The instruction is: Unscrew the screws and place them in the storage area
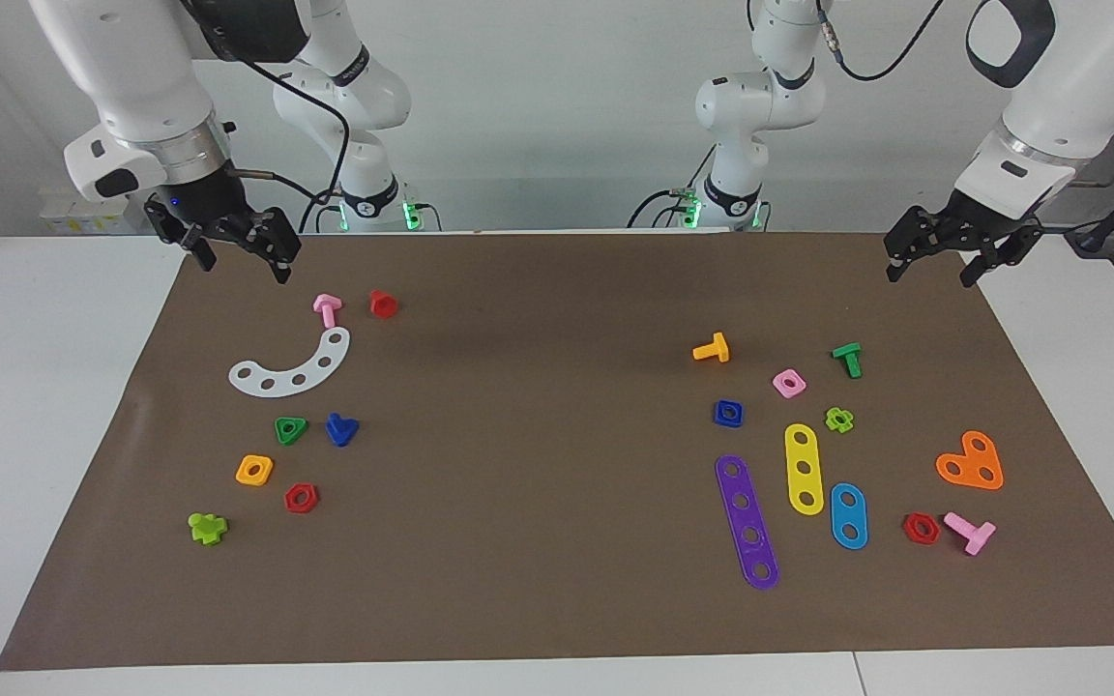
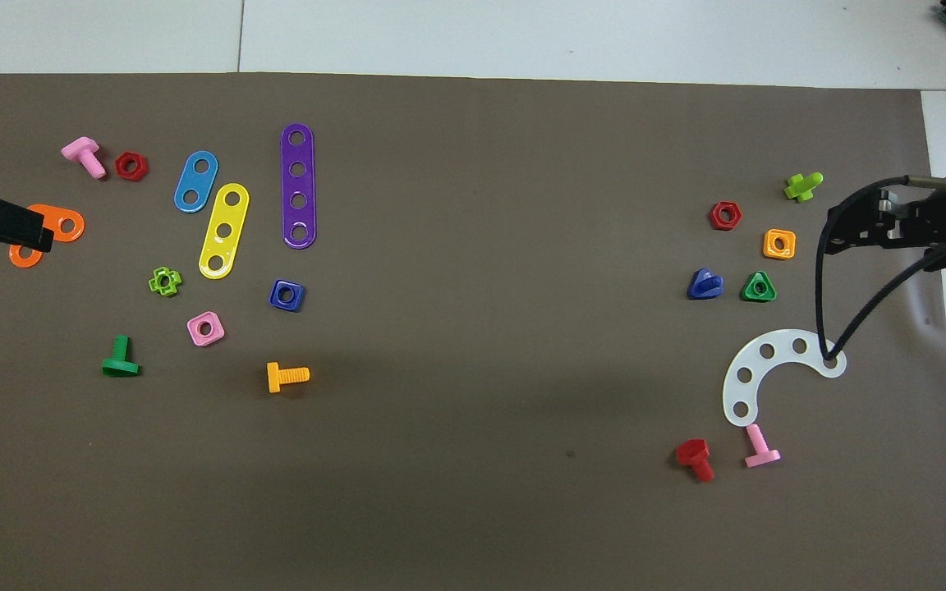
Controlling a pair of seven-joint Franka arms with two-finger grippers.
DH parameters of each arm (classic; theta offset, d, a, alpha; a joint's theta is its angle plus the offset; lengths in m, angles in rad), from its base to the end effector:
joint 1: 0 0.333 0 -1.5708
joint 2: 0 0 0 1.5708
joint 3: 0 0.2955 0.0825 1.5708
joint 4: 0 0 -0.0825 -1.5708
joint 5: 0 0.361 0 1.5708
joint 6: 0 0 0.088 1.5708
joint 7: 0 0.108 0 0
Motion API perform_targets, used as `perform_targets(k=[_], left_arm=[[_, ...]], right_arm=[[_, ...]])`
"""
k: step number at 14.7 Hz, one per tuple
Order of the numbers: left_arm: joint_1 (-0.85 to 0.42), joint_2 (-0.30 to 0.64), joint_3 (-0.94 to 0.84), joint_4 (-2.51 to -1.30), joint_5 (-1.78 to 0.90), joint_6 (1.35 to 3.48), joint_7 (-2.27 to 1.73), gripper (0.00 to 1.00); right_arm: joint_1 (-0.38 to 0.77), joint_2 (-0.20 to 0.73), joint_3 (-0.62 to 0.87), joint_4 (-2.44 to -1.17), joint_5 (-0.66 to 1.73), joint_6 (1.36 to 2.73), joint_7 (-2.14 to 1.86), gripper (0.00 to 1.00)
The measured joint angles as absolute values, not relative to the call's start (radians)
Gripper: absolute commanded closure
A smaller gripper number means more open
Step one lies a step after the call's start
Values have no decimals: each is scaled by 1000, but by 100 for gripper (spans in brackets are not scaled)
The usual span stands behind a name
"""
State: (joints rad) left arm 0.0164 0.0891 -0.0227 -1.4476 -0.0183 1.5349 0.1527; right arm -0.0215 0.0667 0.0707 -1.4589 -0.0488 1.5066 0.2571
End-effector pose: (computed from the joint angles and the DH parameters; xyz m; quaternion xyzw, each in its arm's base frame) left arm 0.5542 -0.0049 0.6066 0.9968 -0.0797 -0.0001 0.0102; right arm 0.5445 0.0199 0.6116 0.9942 -0.1051 -0.0060 0.0232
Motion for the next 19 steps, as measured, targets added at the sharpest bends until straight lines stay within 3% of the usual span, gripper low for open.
perform_targets(k=[19], left_arm=[[17, 89, -23, -1451, -18, 1536, 153, 0]], right_arm=[[45, 24, 19, -1505, -26, 1518, 238, 0]])
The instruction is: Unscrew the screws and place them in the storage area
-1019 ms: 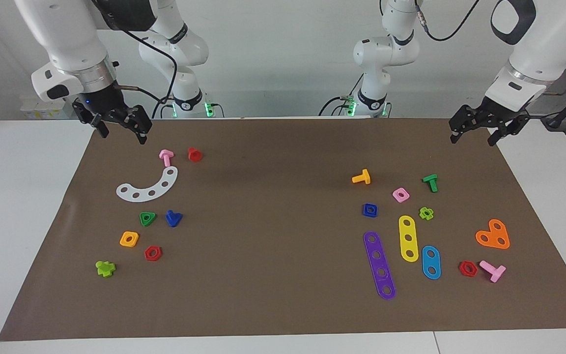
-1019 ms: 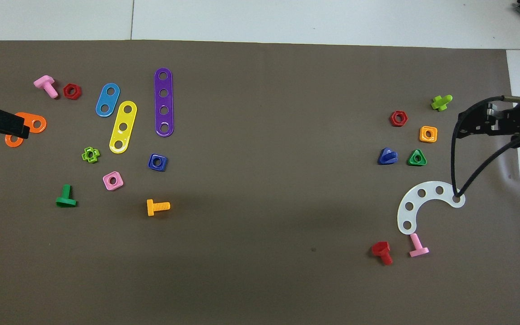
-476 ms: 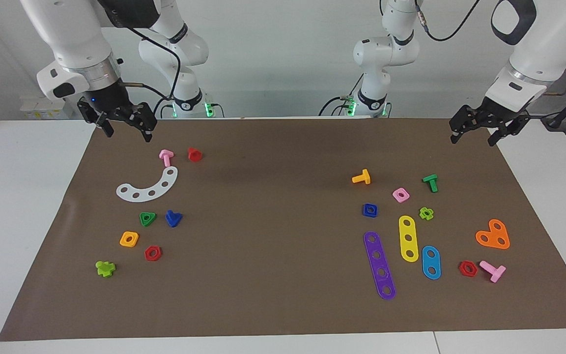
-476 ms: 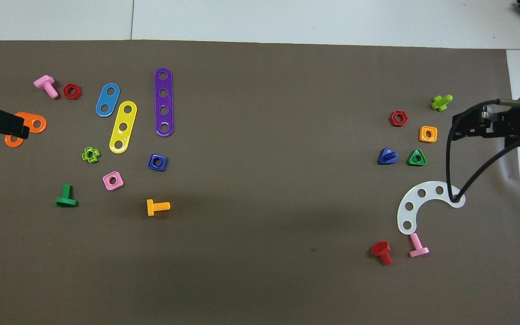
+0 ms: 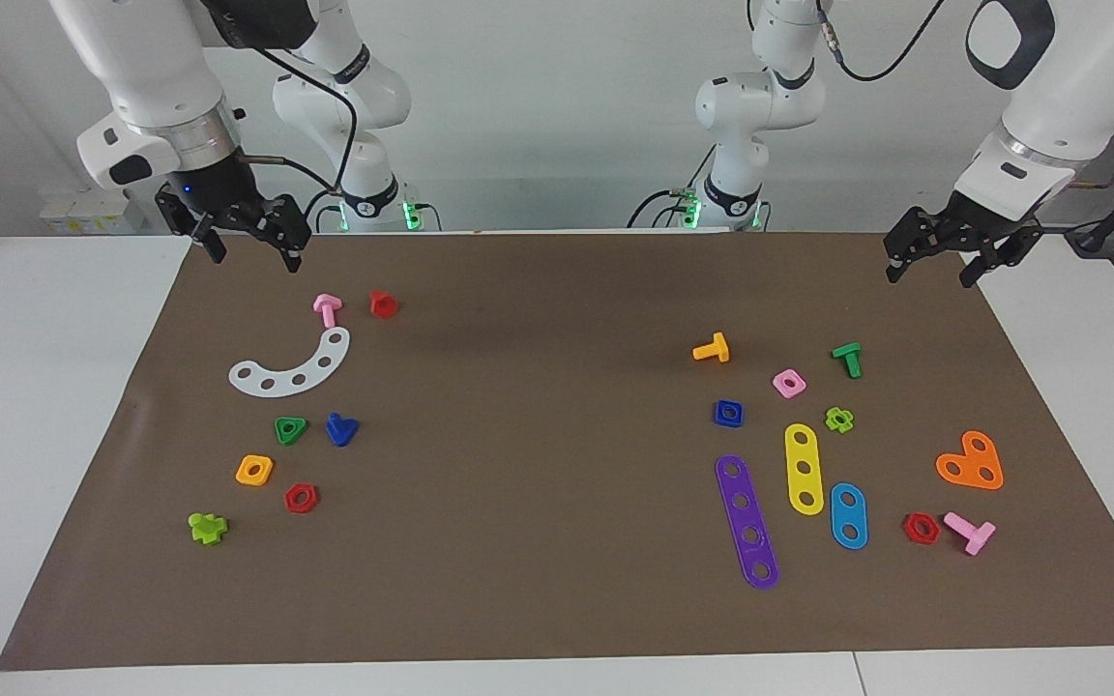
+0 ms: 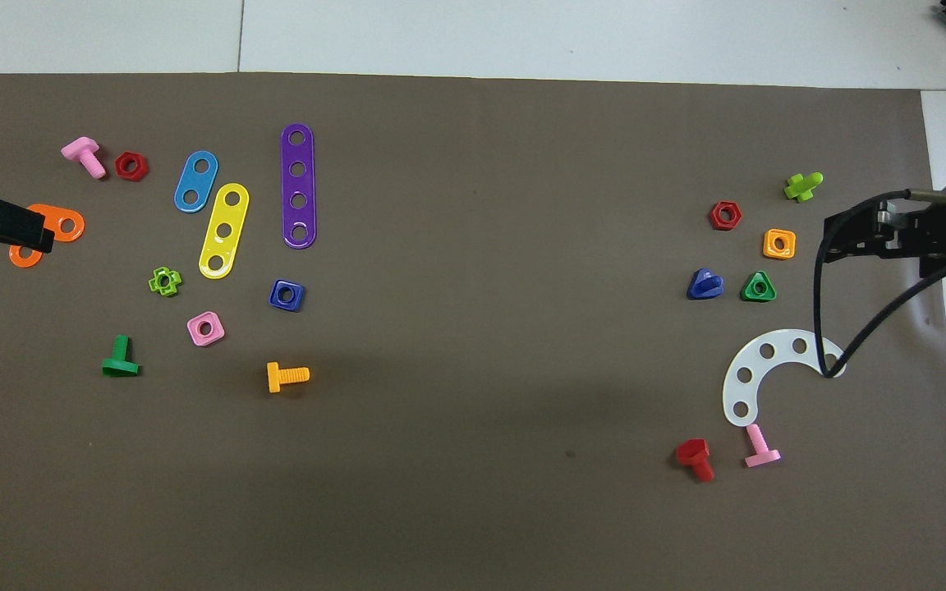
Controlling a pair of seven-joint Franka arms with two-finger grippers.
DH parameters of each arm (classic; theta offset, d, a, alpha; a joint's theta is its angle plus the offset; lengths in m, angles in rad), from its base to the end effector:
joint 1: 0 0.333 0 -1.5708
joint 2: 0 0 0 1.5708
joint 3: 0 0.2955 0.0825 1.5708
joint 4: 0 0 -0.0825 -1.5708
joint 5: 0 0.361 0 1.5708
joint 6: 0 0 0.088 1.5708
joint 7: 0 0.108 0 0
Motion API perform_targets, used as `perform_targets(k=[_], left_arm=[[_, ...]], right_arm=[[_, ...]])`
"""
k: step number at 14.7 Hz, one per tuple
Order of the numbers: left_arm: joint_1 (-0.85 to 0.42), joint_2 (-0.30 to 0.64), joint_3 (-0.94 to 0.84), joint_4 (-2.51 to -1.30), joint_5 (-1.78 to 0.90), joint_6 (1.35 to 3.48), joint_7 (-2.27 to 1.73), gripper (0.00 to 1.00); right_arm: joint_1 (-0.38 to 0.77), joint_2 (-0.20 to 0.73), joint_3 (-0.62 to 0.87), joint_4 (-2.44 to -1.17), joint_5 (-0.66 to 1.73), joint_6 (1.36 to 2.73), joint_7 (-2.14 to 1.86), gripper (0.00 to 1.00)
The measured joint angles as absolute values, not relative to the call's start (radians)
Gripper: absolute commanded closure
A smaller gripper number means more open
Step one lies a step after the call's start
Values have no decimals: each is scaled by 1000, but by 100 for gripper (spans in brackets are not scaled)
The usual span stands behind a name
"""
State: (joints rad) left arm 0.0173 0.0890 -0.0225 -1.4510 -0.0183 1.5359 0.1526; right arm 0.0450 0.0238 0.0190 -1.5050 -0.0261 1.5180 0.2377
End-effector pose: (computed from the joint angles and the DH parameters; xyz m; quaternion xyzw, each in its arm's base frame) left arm 0.5543 -0.0043 0.6052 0.9968 -0.0791 -0.0013 0.0103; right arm 0.5327 0.0311 0.6151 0.9961 -0.0873 -0.0034 0.0135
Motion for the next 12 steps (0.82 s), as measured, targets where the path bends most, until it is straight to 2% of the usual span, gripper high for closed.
perform_targets(k=[12], left_arm=[[23, 88, -7, -1454, -18, 1536, 148, 0]], right_arm=[[51, -3, 7, -1561, -26, 1518, 154, 0]])
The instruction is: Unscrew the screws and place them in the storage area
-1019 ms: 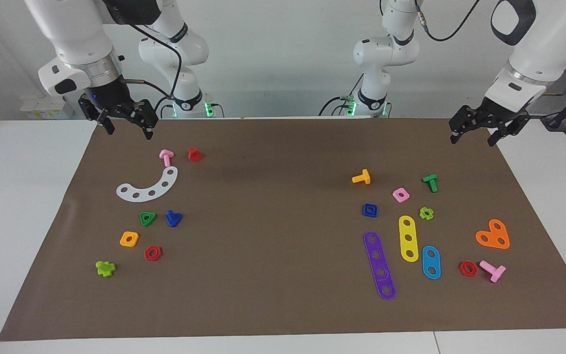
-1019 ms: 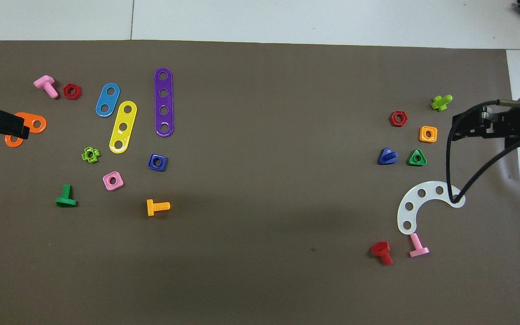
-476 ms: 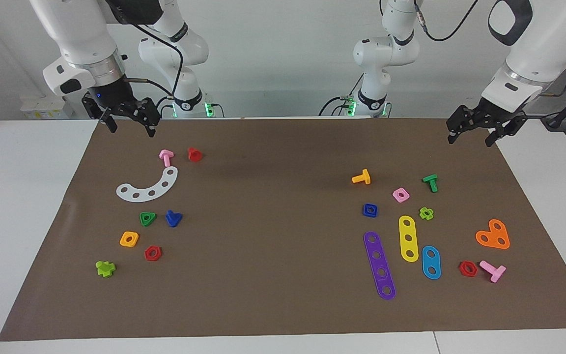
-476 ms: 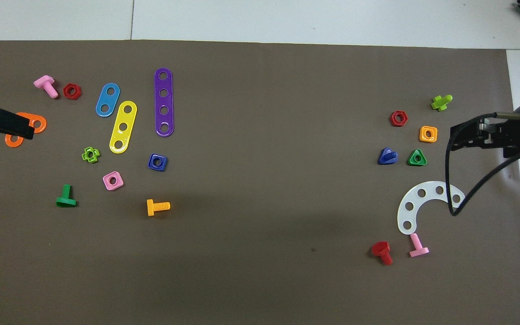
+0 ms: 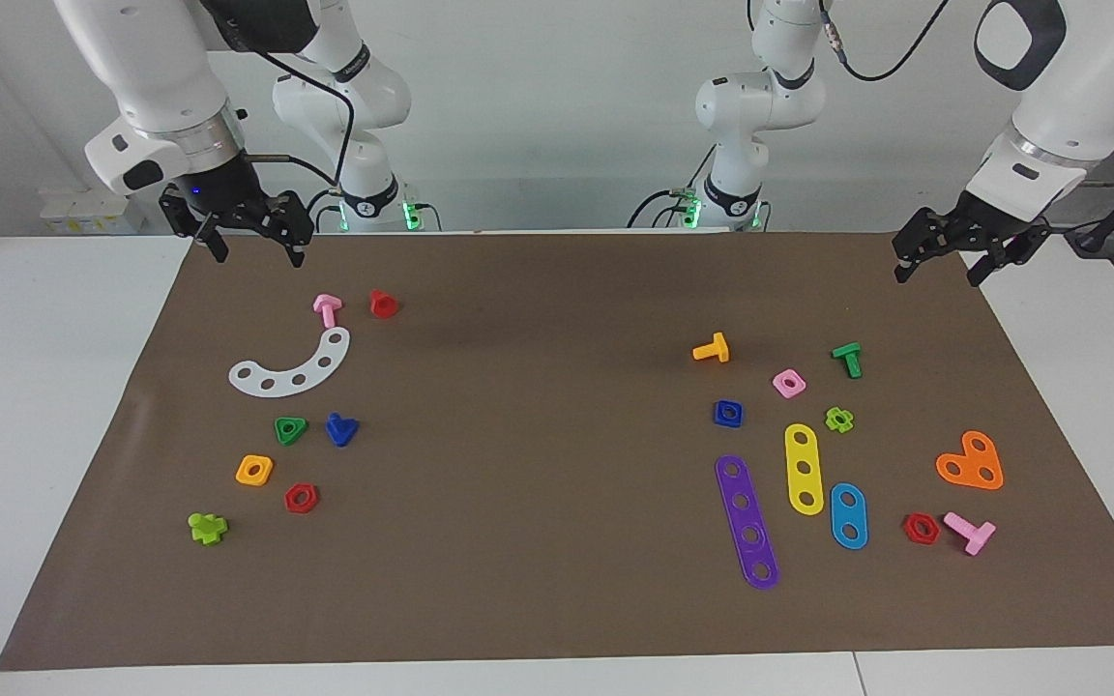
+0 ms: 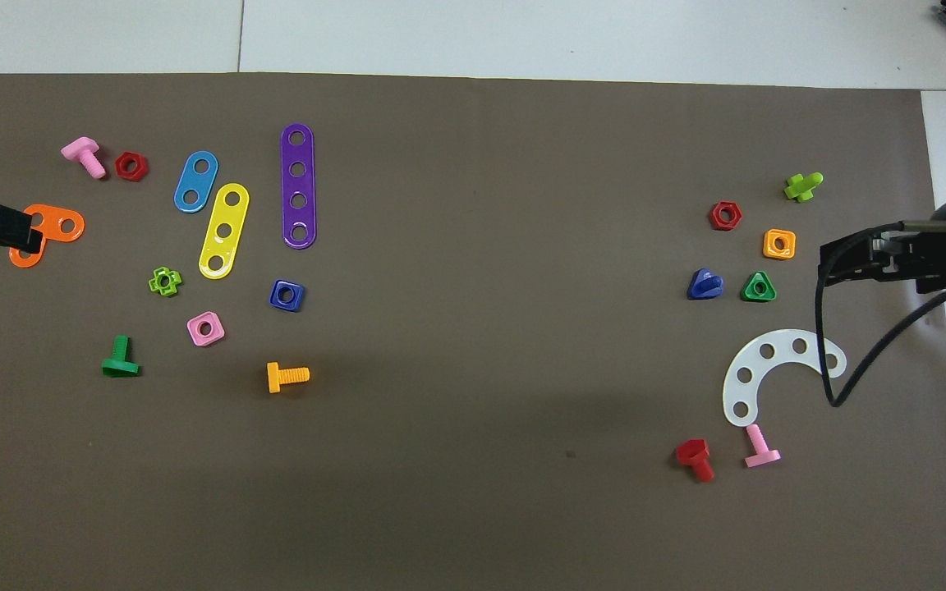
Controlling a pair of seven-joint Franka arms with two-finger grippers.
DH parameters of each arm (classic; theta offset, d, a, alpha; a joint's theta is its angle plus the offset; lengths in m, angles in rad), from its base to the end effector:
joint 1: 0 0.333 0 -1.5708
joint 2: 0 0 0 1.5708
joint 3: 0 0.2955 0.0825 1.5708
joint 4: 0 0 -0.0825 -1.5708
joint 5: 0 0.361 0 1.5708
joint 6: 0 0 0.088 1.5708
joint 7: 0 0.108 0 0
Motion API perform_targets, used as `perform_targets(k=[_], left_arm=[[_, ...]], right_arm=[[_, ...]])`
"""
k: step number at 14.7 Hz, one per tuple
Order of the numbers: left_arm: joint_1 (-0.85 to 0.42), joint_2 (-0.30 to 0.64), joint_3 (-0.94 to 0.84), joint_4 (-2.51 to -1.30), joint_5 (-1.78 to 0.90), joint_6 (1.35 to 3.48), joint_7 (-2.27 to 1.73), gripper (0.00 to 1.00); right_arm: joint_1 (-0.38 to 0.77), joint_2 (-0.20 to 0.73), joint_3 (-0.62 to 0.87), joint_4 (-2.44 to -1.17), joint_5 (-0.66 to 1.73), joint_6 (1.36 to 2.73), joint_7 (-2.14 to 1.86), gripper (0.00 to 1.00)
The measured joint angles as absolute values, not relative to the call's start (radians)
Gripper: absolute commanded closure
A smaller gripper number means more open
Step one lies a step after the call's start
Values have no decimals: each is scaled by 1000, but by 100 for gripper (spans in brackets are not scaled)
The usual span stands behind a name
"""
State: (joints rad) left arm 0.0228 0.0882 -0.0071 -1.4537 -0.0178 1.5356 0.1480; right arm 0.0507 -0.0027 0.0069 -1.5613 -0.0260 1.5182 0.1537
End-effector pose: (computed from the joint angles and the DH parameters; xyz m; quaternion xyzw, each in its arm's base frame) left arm 0.5540 0.0069 0.6044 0.9977 -0.0664 -0.0024 0.0094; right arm 0.5245 0.0273 0.6042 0.9985 -0.0484 -0.0187 0.0151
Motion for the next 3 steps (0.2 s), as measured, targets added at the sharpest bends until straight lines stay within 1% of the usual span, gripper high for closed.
perform_targets(k=[3], left_arm=[[23, 88, -8, -1455, -18, 1536, 148, 0]], right_arm=[[51, -3, 7, -1567, -26, 1519, 154, 0]])
